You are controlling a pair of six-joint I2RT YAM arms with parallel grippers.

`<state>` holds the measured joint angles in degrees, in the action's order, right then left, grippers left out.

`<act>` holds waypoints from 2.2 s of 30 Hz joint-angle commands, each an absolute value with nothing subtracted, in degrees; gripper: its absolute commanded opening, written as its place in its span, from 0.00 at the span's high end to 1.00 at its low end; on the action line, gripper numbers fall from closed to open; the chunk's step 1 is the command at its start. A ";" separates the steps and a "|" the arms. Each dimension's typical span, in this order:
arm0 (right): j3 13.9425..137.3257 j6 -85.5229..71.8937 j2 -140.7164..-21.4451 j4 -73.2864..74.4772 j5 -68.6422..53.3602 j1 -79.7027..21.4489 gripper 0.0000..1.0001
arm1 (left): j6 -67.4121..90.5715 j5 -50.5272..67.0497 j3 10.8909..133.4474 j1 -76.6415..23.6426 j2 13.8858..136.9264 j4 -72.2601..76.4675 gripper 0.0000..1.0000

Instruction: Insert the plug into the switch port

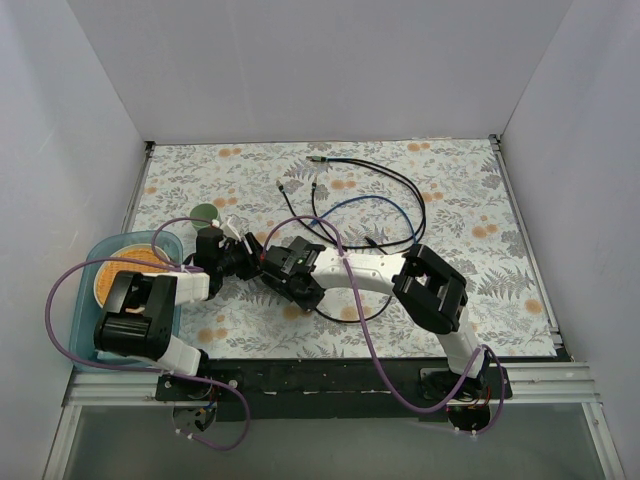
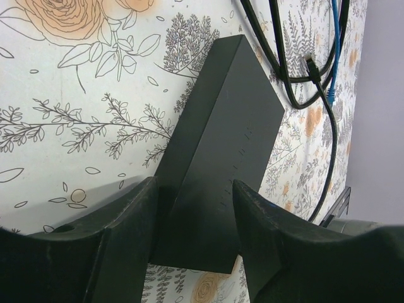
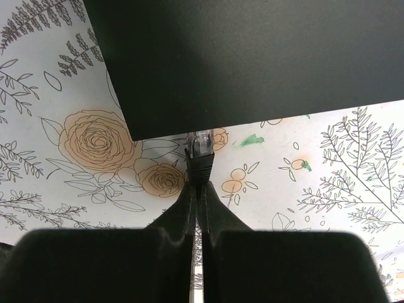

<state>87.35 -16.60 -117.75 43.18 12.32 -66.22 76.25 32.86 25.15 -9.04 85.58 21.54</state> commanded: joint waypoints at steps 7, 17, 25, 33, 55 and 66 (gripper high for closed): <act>83.40 -14.59 -113.64 30.06 16.08 -66.27 0.99 | 75.59 37.97 26.01 -11.16 88.59 21.62 0.50; 84.99 -14.68 -116.98 30.67 16.79 -66.27 0.99 | 75.41 38.23 25.84 -12.13 88.51 21.53 0.50; 89.21 -13.71 -120.76 35.68 20.83 -66.27 0.99 | 75.85 39.11 26.45 -13.10 88.42 21.44 0.49; 90.09 -11.87 -121.81 36.12 20.39 -66.27 0.99 | 76.38 40.34 27.33 -13.62 88.33 21.45 0.49; 87.10 -11.69 -119.01 27.53 19.95 -66.27 0.99 | 75.24 43.07 28.92 -16.52 90.97 20.04 0.51; 79.54 -14.41 -110.13 14.07 19.42 -63.99 0.99 | 75.76 43.60 27.78 -20.91 90.44 19.07 0.67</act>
